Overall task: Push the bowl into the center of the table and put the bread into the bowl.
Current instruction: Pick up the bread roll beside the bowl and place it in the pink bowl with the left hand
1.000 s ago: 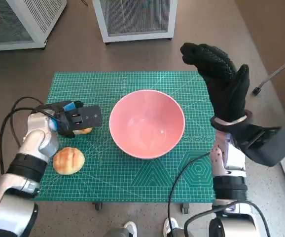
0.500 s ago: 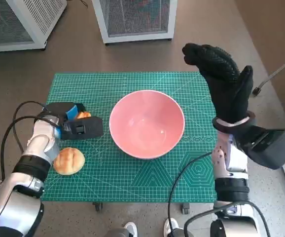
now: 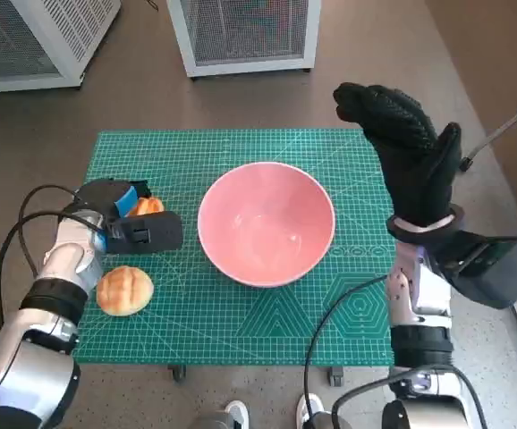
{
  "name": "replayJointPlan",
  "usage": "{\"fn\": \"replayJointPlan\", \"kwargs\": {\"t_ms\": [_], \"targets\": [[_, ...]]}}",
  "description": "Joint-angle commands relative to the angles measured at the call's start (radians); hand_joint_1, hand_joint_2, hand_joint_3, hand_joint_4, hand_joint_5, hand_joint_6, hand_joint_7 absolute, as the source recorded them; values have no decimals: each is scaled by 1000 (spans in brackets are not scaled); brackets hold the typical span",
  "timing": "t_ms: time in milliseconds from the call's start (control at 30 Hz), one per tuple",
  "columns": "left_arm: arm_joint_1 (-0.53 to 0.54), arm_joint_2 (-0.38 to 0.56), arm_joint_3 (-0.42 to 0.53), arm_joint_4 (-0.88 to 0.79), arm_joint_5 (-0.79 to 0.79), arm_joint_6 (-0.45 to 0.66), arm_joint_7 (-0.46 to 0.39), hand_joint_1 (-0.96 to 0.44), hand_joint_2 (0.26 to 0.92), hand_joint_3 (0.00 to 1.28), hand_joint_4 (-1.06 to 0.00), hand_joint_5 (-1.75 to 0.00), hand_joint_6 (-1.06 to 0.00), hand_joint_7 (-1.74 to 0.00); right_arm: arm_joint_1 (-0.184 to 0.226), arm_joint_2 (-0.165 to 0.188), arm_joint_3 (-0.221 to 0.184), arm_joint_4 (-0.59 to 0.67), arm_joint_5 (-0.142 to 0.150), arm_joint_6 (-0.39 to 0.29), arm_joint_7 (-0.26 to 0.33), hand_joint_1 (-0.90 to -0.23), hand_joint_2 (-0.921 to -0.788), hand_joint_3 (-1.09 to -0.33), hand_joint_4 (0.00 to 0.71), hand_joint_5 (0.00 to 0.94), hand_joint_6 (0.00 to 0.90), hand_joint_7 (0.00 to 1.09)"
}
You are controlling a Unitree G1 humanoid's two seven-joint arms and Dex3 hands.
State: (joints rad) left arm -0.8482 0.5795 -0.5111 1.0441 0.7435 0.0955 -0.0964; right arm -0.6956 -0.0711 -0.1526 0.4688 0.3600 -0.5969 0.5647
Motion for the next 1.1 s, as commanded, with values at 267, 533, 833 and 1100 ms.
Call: {"fn": "replayJointPlan", "kwargs": {"t_ms": [267,533,833,1100], "targets": [[40,67,98,-234,-64,31,-69,1,919,101,-640,-1248,-609,-1161,25,-4,-1,-7,18,19,15,-639,-921,-695,184,0,59,375],[160,126,259,-716,-114,128,-133,1,920,79,-679,-1149,-609,-1211,24,-9,-1,-5,14,16,12,-628,-921,-695,184,0,51,378],[245,97,390,-1063,-184,92,-128,2,916,33,-747,-1097,-663,-1136,25,-11,1,-9,7,20,5,-626,-921,-696,184,0,47,382],[256,47,373,-1213,-202,50,-132,2,911,18,-791,-1035,-678,-1135,28,-8,3,-10,7,23,6,-631,-921,-695,185,0,45,387]]}}
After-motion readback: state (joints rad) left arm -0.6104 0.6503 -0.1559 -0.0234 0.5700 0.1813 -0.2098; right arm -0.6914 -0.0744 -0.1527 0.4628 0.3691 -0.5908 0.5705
